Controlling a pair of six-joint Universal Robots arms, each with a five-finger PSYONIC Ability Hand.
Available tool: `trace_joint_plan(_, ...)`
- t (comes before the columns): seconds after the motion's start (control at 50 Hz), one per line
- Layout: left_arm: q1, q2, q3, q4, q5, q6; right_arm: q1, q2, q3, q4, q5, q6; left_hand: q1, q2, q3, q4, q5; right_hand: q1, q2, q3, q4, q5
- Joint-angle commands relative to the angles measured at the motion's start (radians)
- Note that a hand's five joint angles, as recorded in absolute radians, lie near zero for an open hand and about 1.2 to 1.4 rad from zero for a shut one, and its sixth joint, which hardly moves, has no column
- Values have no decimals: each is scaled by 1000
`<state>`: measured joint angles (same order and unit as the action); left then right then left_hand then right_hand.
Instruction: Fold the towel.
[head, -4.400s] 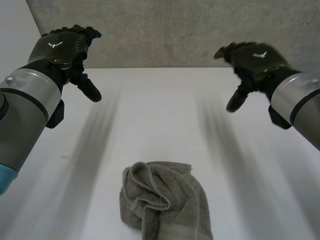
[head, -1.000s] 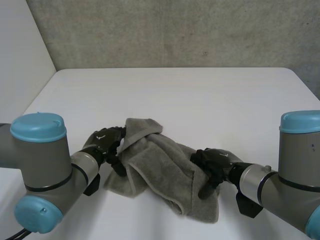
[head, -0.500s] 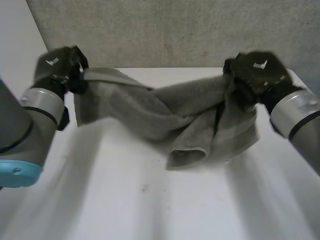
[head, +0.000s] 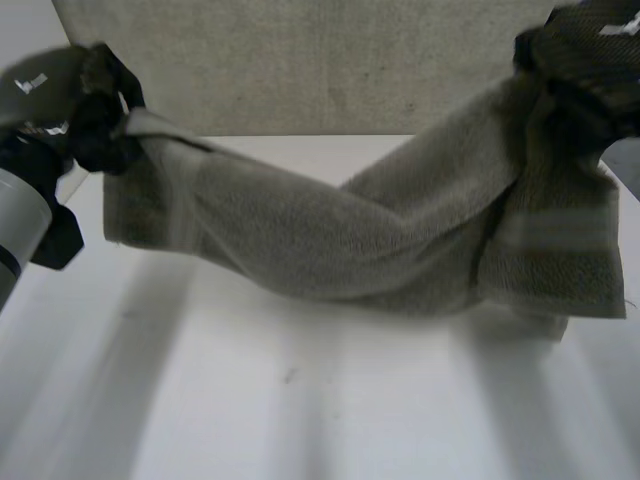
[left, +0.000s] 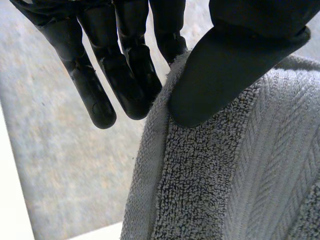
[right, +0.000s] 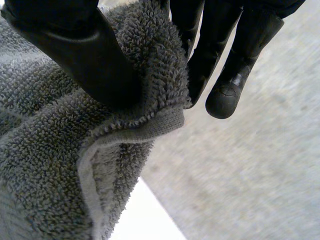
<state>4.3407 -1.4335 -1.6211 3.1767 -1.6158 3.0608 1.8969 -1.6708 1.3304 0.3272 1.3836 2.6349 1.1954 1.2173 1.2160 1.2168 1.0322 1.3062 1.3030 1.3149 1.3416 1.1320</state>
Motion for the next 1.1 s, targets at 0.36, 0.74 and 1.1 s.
trace_joint_plan(0.36, 2, -335, 333, 65, 13, -141, 5, 424, -304, -479, -6, -56, 201, 179, 180, 179, 190, 90, 93, 81, 55, 90)
trace_joint_plan(0.74, 40, -416, -227, 155, 27, 30, -1, 459, 171, -244, -224, -248, 201, 179, 180, 179, 190, 90, 93, 81, 55, 90)
trace_joint_plan(1.1, 91, -229, -352, 128, 30, 125, -4, 372, 478, -330, -202, -221, -897, -919, -917, -918, -908, 90, 93, 81, 55, 90)
